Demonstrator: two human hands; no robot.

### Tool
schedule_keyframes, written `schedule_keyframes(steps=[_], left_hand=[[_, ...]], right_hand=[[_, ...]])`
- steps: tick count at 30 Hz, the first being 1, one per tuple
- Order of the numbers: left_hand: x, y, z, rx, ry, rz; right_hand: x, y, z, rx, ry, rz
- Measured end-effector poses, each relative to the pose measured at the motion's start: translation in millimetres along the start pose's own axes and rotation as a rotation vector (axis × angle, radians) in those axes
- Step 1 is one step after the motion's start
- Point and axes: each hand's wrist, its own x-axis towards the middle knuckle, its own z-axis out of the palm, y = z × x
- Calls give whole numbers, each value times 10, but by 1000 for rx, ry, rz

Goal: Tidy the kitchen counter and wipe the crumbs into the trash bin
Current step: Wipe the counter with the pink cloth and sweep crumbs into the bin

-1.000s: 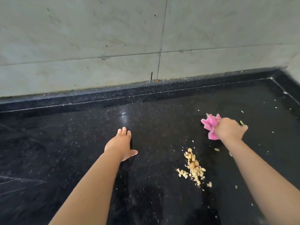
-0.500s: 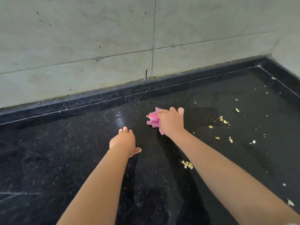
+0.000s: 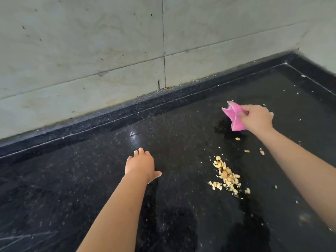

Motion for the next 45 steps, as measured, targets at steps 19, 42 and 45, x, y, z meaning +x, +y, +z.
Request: schedule_keyframes(steps=[19, 42, 45], left_hand=[[-36, 33, 23, -32, 44, -22], [-1141, 616, 828, -254, 133, 74], [-1131, 639, 773, -192, 76, 76]], right_hand=[[-726, 316, 473, -495, -128, -309], [-1902, 248, 527, -428, -100, -597], [-1436, 514, 419, -511, -39, -377]])
